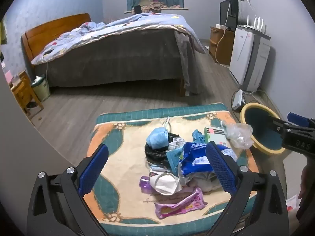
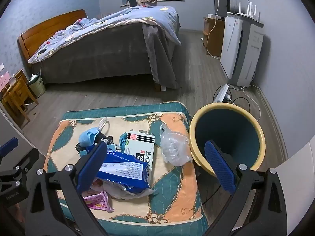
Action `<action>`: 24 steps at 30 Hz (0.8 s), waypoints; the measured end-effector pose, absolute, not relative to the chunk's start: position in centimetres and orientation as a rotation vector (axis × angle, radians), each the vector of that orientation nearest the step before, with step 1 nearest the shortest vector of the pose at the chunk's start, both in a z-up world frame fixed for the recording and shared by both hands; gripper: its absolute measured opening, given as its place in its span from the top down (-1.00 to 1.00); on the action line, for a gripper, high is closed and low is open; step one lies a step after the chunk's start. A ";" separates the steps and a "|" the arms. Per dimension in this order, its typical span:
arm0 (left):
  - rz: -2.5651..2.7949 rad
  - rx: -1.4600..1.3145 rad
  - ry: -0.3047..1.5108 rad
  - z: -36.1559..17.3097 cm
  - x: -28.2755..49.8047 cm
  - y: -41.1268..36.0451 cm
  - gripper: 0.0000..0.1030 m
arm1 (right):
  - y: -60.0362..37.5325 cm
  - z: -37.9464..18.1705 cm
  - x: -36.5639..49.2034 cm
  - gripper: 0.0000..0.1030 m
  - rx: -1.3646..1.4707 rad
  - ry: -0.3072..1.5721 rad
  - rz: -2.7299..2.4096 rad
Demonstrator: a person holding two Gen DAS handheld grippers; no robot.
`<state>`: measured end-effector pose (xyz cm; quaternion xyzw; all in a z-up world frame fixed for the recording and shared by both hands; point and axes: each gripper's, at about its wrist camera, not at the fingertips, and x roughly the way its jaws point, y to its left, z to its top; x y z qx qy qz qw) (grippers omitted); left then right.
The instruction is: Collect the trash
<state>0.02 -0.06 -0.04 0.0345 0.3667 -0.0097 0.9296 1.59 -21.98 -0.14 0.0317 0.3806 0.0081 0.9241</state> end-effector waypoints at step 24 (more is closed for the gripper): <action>-0.024 0.050 0.750 0.1 0.0 0.3 -0.90 | -20.8 -0.5 1.4 -0.89 0.004 0.793 0.017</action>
